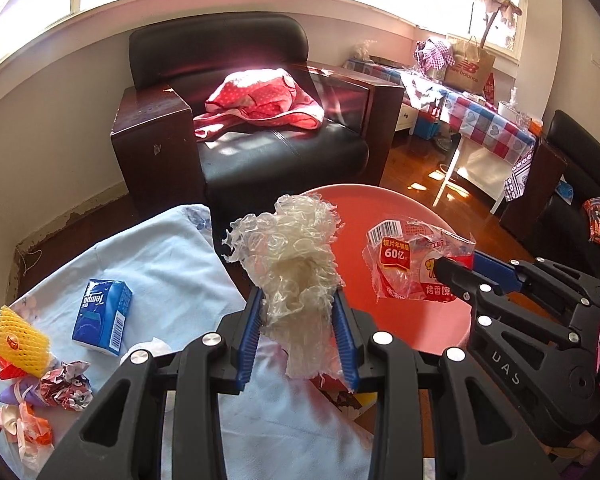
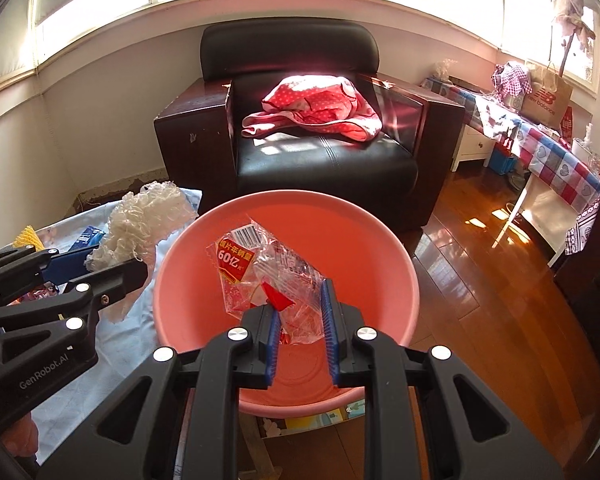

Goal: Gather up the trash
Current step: 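Carry the wrap and snack bag in both tools over the pink basin, then open both tools to drop the wrap and snack bag into the basin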

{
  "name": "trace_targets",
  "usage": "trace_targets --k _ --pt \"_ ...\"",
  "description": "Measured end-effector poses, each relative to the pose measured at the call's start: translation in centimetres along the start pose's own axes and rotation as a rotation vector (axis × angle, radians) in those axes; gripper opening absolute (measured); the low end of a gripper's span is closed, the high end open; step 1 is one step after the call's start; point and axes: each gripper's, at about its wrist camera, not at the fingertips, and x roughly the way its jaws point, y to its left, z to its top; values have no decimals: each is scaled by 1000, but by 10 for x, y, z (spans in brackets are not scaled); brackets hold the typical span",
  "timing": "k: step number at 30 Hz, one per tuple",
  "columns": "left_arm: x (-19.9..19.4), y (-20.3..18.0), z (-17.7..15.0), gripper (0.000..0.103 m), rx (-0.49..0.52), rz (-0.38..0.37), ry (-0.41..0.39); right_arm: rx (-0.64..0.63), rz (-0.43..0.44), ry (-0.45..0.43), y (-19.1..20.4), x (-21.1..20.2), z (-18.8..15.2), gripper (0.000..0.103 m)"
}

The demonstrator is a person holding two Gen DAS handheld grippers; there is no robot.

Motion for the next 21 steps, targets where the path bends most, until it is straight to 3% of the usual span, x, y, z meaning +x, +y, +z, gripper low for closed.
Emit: trace_targets --k 16,21 --pt "25 -3 -3 35 -7 -11 55 -29 -34 60 8 15 -2 20" --pt "25 -2 -3 39 -10 -9 51 -18 -42 75 8 17 -1 28"
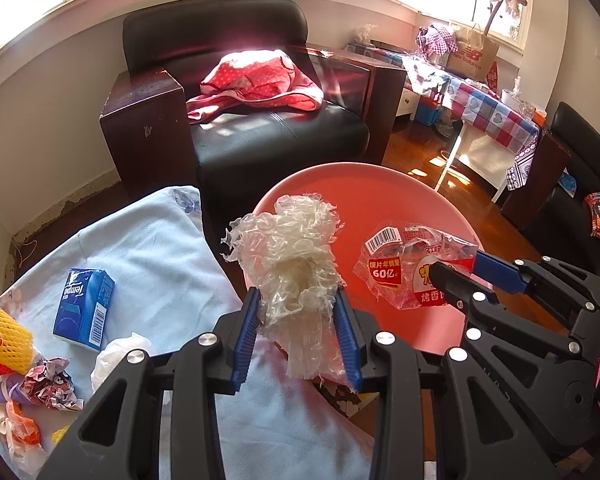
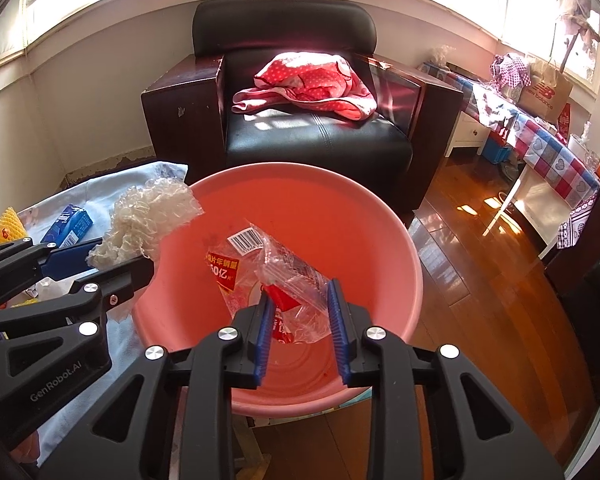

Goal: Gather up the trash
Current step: 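Open both tools to drop the wrap and snack bag into the basin, then move both open tools back over the trash on the table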

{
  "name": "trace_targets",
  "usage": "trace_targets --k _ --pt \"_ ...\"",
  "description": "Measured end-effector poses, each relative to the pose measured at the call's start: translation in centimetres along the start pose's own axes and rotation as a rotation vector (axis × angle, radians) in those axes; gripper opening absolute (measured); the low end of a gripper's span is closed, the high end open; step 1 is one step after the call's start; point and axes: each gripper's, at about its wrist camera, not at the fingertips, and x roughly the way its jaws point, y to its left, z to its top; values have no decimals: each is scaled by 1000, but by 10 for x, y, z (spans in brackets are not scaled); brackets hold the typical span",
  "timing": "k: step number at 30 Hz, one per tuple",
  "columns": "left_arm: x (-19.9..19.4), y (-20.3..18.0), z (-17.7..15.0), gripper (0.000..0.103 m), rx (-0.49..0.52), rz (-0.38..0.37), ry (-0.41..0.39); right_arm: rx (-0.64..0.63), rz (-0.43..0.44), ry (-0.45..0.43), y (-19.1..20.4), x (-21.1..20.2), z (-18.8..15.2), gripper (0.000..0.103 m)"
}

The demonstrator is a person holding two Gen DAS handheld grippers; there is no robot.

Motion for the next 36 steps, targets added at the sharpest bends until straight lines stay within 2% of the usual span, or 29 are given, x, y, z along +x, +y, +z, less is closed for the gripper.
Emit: trace_targets --k 6,13,21,30,36 --pt "-10 3 1 54 -27 -24 -27 18 6 -2 -3 -2 0 38" --pt "-32 9 5 56 -45 -44 -82 24 16 -18 -2 -8 2 38" --pt "-54 26 0 57 -72 -29 -120 33 40 -29 5 -16 3 38" --pt "-83 59 -15 57 -130 20 -158 2 75 -51 24 -28 7 38" --pt "-108 96 -32 57 -175 81 -190 -37 145 -66 50 -37 9 38"
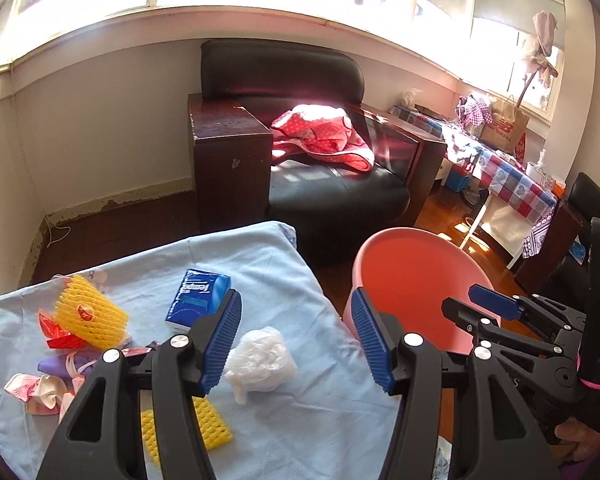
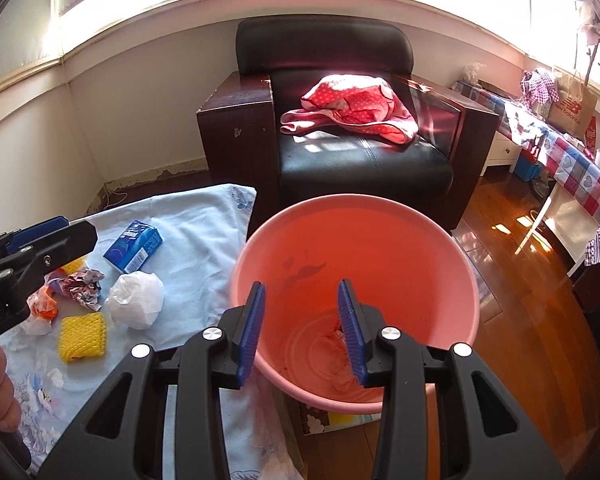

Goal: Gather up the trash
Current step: 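Move both open tools back over the trash on the table, then grasp the yellow foam net with the left tool while the right tool grasps the white plastic bag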

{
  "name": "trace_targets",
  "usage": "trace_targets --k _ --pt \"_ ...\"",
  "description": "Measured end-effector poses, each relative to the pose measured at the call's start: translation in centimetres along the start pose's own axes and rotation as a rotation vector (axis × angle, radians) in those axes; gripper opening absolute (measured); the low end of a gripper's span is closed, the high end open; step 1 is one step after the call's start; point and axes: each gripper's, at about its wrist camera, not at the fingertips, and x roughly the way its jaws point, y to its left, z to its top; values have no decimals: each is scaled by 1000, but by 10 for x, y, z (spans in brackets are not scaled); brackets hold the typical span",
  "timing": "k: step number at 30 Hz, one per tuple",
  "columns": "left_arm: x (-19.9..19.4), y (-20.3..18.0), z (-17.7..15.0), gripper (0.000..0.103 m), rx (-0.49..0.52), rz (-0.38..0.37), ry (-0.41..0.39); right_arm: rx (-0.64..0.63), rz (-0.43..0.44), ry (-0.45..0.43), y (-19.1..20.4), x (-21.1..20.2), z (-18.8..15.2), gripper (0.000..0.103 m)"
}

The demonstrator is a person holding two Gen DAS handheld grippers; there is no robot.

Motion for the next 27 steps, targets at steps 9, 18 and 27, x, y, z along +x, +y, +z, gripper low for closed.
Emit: trace_targets --k 9,18,27 --pt "-43 84 -25 57 -66 168 -21 -122 171 10 64 4 -5 38" --pt "-58 140 -75 58 -174 239 63 -201 289 69 112 22 -17 38" --pt "-14 98 -96 60 -76 113 196 -187 318 107 119 34 -17 38"
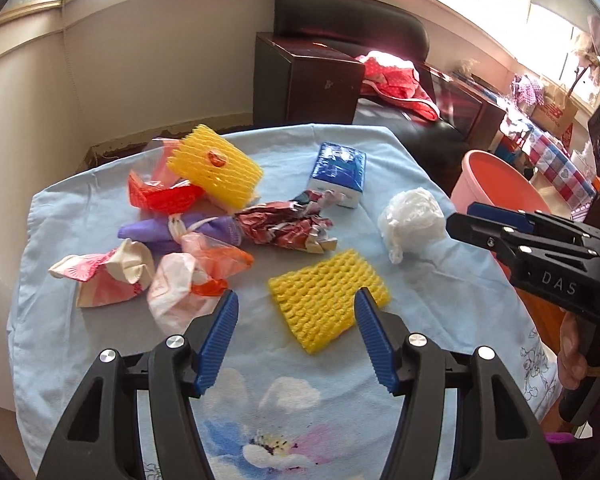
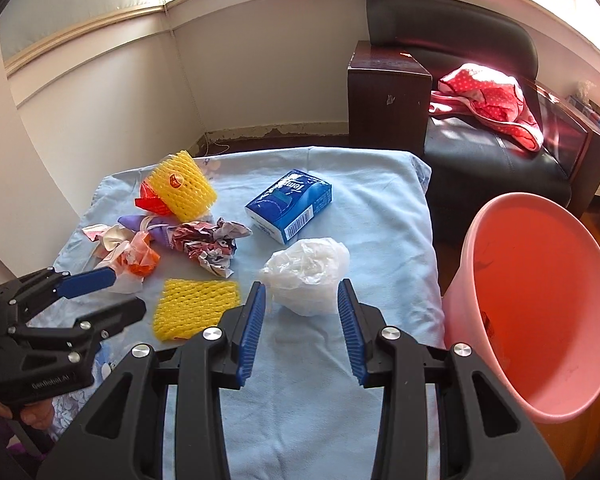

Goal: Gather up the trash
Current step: 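Grasp the yellow foam net with the left tool while the right tool grasps the white plastic bag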

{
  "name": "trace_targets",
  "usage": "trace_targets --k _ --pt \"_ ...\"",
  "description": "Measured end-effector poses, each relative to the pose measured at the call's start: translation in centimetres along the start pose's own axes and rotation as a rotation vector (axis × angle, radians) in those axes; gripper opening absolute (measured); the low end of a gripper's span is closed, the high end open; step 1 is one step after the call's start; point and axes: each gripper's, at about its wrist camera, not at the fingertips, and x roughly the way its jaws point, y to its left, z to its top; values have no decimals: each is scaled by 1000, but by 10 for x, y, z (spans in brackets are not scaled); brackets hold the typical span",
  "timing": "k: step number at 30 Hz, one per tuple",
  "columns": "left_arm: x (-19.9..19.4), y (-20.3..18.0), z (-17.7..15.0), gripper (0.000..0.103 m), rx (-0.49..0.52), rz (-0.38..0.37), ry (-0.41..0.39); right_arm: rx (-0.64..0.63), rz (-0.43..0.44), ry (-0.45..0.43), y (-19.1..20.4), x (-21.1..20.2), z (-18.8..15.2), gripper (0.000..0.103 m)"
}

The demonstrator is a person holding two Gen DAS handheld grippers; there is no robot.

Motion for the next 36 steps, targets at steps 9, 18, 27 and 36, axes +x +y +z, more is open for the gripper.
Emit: trace_targets --k 9,18,27,36 --pt "48 -22 -6 60 89 25 99 6 -10 37 -6 15 5 45" --pt "46 -15 -6 18 60 22 84 2 2 55 -2 35 11 48" --pt "29 -3 2 17 -17 69 51 10 -16 44 -2 45 8 42" --pt "16 -9 12 17 -34 91 11 7 -22 1 -2 28 4 27"
